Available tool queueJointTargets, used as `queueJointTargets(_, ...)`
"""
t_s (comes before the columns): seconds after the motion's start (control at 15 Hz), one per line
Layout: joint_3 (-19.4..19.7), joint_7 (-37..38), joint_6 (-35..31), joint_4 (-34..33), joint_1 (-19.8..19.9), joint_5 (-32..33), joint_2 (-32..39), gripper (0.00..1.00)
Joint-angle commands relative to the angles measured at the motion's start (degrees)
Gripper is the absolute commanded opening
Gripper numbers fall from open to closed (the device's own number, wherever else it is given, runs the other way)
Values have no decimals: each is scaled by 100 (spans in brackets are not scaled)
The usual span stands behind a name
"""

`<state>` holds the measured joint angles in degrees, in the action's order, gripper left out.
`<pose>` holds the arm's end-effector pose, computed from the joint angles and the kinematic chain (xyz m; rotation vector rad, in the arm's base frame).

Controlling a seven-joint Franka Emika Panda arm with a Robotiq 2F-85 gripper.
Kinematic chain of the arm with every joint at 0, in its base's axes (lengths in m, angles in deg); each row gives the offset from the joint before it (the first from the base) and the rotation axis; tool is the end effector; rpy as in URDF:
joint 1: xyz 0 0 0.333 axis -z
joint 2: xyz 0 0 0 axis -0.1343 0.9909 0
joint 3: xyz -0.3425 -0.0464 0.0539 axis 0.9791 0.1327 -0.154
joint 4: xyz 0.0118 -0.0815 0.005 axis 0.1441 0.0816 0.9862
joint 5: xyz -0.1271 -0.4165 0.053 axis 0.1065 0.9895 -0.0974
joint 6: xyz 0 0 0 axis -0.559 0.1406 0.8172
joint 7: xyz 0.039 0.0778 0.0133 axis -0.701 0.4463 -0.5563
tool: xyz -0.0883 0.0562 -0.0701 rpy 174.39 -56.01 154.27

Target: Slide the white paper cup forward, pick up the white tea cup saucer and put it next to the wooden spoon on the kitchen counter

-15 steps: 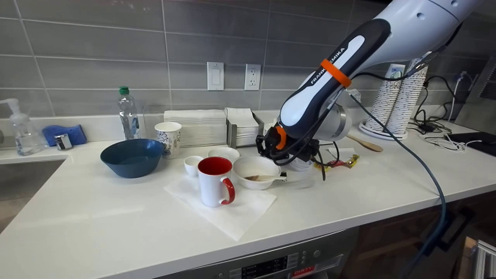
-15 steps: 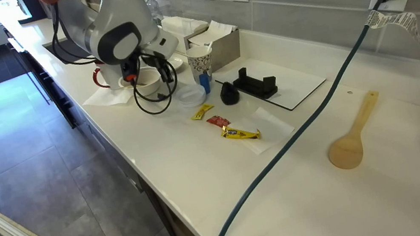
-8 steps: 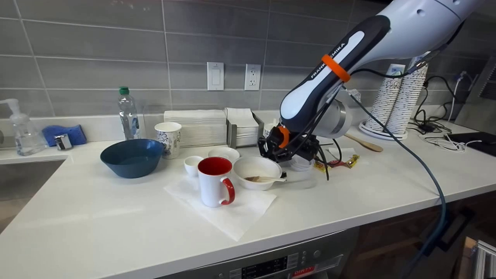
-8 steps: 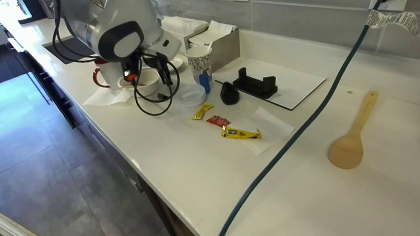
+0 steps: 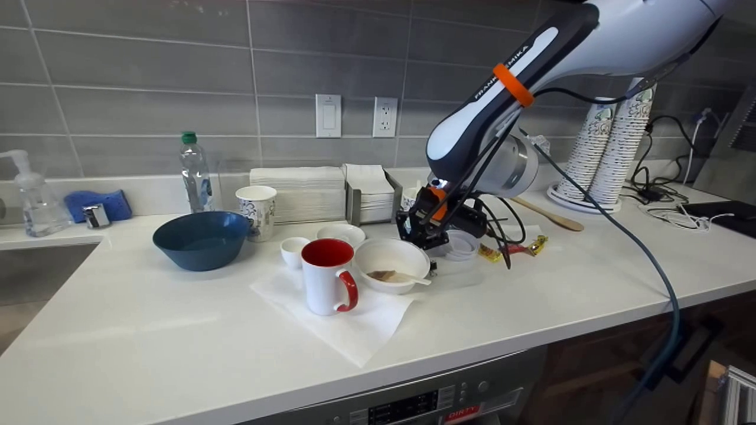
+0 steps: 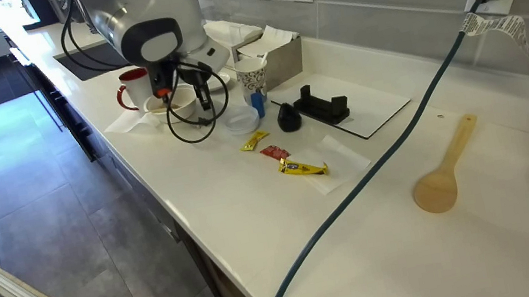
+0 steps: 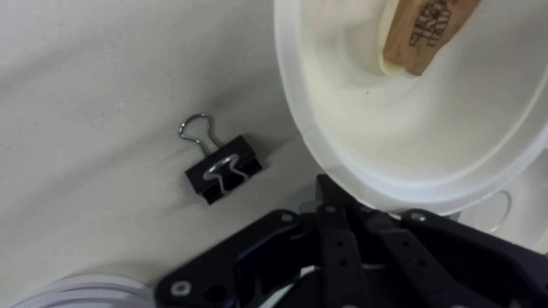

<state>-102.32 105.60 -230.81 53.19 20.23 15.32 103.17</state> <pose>0.6048 0.0127 0.1954 -2.5793 1.1072 -0.2566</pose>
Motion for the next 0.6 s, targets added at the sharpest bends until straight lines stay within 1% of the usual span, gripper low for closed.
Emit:
queueJointTargets(0.0,366,-222,502,-16,-285,-198,-219,0)
queueJointTargets(0.2,586,-252,784,-49,-415,-201,-311,0)
queueJointTargets(0.4,573,-387,711,-226,-386,-518,-389,2)
queueJointTargets(0.53,463,-621,680,-368,-312,-914,-447,0)
